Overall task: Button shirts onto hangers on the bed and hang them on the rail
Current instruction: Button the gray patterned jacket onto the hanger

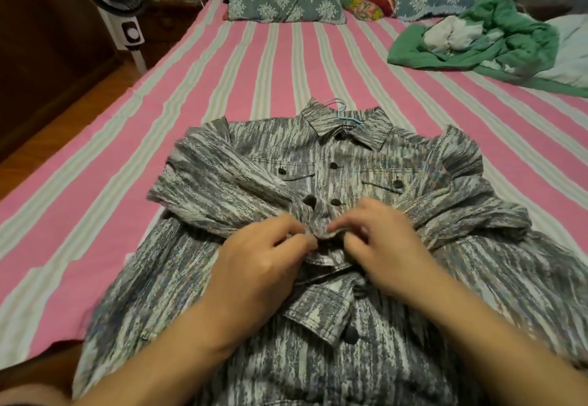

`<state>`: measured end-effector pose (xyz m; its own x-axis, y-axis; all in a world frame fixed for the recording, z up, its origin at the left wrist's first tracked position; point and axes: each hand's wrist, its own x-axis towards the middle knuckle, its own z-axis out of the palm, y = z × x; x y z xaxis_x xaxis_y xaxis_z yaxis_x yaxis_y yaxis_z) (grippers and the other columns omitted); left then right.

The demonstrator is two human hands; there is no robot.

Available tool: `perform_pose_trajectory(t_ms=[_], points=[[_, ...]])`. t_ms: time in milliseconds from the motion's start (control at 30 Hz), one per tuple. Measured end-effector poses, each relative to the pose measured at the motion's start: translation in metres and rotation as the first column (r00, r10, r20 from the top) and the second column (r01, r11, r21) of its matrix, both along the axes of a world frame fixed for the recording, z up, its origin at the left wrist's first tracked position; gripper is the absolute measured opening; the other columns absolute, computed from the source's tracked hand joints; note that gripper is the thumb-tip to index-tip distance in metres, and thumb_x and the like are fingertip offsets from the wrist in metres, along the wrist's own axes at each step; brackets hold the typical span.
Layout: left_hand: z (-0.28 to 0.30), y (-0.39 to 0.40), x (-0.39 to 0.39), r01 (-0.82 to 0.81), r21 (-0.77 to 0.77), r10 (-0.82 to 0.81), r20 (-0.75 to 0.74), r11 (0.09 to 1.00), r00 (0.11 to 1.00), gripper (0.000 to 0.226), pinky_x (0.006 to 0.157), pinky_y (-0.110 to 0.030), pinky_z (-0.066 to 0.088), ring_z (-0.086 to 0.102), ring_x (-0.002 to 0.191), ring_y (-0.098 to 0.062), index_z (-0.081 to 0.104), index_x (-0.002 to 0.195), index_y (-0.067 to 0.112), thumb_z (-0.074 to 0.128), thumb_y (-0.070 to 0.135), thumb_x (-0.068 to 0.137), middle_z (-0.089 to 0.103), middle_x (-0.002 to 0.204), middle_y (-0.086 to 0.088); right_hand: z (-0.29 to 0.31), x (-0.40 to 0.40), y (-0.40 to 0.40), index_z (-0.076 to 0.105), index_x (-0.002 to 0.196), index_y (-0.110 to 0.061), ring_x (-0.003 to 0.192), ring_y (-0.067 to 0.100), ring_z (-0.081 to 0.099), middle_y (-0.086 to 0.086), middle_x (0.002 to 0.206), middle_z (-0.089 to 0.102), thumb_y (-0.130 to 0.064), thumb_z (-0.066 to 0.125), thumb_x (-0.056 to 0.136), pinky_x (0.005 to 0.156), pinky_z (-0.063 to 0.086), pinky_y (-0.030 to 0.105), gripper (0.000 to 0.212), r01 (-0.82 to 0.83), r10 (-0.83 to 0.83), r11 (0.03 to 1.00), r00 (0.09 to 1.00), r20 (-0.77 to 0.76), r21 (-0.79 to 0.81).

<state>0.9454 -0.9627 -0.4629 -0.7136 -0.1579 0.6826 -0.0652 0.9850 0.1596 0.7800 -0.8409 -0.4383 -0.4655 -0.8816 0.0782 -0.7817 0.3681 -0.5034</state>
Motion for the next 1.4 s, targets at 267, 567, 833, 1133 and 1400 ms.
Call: perform_pose_trajectory(t_ms=[267,567,833,1133,1400], points=[[-0.006,0.000,-0.001,-0.041,-0.115,0.022,-0.163,0.993,0.986,0.028,0.057,-0.040,0.038,0.049,0.066,-0.024,0.074,0.082,0.003,0.055,0.003,0.102,0.056,0.070,-0.007,0.011,0.005,-0.002,0.072,0.088,-0.027,0.076,0.014,0.064,-0.004,0.082,0.068,-0.019,0.070,0.094,0.068,0.053,0.026,0.011,0.069,0.074,0.944,0.909,0.411,-0.322],[-0.010,-0.002,0.001,0.073,-0.097,-0.085,-0.126,0.993,0.988,0.031,0.046,-0.040,0.031,0.038,0.057,-0.023,0.049,0.069,0.006,0.072,-0.011,0.084,0.046,0.064,-0.008,0.018,0.010,0.001,0.070,0.084,-0.024,0.070,0.006,0.062,-0.008,0.076,0.067,-0.024,0.064,0.098,0.067,0.048,0.024,0.016,-0.066,0.135,0.990,0.703,0.699,-0.125],[-0.007,0.001,0.003,0.082,-0.159,-0.101,-0.120,0.984,0.988,0.032,0.046,-0.039,0.031,0.039,0.057,-0.023,0.053,0.067,0.006,0.066,0.004,0.096,0.049,0.064,-0.007,0.010,0.011,0.002,0.064,0.092,-0.025,0.067,0.005,0.049,-0.012,0.073,0.052,-0.017,0.080,0.084,0.064,0.045,0.023,0.019,-0.155,0.155,0.987,0.797,0.584,-0.050],[0.015,0.015,0.008,-0.199,0.551,0.126,0.167,0.811,0.978,0.021,0.076,-0.017,0.039,0.051,0.096,-0.003,0.052,0.100,0.031,0.062,0.027,0.082,0.048,0.097,0.023,0.000,0.013,-0.002,0.055,0.078,-0.023,0.061,0.006,0.051,-0.008,0.071,0.057,-0.020,0.085,0.079,0.055,0.045,0.020,0.030,0.043,0.048,0.975,0.916,0.399,-0.217],[0.018,0.006,0.001,-0.240,0.865,0.024,0.257,0.440,0.966,0.018,0.079,-0.023,0.053,0.069,0.087,0.001,0.074,0.109,0.027,0.072,0.034,0.092,0.075,0.094,0.014,0.005,0.026,-0.006,0.065,0.087,-0.024,0.059,-0.001,0.047,-0.009,0.070,0.054,-0.007,0.082,0.080,0.055,0.044,0.016,0.025,0.064,0.067,0.964,0.880,0.471,-0.257]])
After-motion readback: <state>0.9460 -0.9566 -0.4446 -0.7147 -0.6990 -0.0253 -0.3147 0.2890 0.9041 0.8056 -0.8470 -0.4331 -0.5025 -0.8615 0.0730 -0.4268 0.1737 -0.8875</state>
